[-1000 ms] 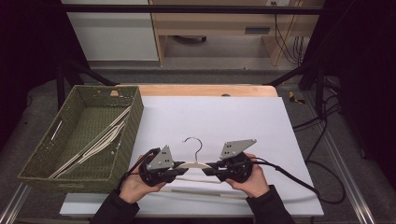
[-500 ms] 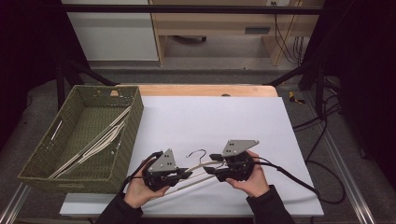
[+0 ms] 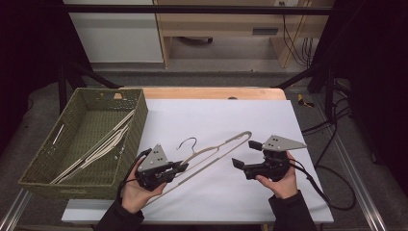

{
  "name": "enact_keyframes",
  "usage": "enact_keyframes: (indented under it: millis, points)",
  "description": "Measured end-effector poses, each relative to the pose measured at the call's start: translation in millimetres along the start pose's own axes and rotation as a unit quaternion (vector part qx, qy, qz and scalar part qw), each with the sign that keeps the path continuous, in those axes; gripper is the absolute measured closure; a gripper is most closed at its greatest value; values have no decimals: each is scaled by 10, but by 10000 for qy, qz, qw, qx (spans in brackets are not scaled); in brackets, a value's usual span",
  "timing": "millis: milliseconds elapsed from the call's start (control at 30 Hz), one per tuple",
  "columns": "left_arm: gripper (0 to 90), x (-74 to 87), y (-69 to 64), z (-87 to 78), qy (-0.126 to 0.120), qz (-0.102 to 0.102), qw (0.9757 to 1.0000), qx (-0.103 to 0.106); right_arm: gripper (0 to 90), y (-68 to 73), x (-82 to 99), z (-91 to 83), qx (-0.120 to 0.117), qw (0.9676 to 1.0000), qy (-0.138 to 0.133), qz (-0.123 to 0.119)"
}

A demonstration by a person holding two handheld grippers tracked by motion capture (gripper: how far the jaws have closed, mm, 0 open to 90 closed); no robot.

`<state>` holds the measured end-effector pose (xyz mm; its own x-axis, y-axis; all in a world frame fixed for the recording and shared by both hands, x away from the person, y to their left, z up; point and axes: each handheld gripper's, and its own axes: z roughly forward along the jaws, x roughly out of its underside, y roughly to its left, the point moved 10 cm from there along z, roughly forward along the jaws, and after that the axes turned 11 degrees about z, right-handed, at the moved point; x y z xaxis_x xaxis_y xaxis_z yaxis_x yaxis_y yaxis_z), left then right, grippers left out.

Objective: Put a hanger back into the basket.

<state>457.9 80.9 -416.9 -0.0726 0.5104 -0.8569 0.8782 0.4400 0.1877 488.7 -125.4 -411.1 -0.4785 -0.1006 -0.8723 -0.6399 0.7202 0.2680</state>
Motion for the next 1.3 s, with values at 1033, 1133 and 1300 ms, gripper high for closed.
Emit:
enact_keyframes:
  millis: [1033, 1133, 1300]
  points:
    - [863, -628, 958, -1291, -446, 191, 9914, -1216, 35, -668, 179, -321, 834, 9944, -354, 541]
    - [863, -566, 1117, -1409, -372, 158, 9898, -1363, 36, -688, 190, -327, 868, 9943, -345, 521]
    - [863, -430, 1389, -1565, -185, 124, 9857, -1670, 35, -694, 197, -321, 889, 9942, -338, 497]
